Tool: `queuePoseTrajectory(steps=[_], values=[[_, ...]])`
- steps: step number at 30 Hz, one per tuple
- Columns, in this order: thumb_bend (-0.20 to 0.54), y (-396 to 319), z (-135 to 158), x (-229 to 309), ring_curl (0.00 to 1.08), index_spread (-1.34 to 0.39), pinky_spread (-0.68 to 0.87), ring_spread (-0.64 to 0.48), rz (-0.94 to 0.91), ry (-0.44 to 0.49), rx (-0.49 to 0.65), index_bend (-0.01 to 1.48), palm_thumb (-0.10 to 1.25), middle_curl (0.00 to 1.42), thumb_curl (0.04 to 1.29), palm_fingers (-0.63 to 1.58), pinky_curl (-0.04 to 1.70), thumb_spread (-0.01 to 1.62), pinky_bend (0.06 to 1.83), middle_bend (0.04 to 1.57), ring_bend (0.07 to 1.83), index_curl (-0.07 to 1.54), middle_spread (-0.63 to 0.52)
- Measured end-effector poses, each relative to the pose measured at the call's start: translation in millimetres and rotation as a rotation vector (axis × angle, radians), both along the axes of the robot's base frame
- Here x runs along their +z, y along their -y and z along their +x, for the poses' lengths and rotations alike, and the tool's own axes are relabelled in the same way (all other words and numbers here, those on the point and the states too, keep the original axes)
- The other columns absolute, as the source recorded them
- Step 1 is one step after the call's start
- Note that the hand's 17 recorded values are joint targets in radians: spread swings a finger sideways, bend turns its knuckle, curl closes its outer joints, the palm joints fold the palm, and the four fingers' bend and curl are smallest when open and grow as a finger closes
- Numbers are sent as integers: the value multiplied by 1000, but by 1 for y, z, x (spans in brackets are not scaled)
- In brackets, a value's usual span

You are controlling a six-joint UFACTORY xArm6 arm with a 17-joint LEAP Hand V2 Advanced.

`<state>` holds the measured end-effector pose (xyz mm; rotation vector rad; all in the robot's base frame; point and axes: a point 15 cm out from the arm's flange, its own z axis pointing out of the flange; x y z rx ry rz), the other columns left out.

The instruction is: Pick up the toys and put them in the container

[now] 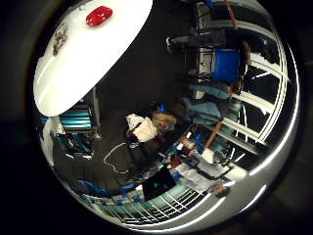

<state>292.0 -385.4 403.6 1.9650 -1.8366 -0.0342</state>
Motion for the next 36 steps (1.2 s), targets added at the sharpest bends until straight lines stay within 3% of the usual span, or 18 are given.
queuePoseTrajectory(steps=[10, 15, 19, 23, 36], values=[[-26, 22, 55, -38, 234, -384, 376, 202, -101, 22, 17, 165, 387, 325, 295, 28, 293, 963, 482, 195, 300, 259, 88], [-8, 29, 73, -59, 237, -380, 380, 194, -116, 45, 2, 180, 496, 319, 310, 78, 288, 1003, 445, 192, 280, 281, 65], [-14, 34, 95, -63, 235, -403, 374, 167, -143, 119, 8, 253, 603, 310, 314, 212, 265, 1059, 347, 182, 252, 335, 4], [-20, 41, 123, -57, 234, -414, 377, 157, -191, 211, 39, 235, 629, 298, 306, 239, 265, 1072, 319, 179, 234, 354, -20], [-29, 13, 152, -117, 248, -388, 381, 159, -127, 135, 76, 165, 556, 288, 291, 192, 294, 1030, 354, 183, 246, 319, 3]])
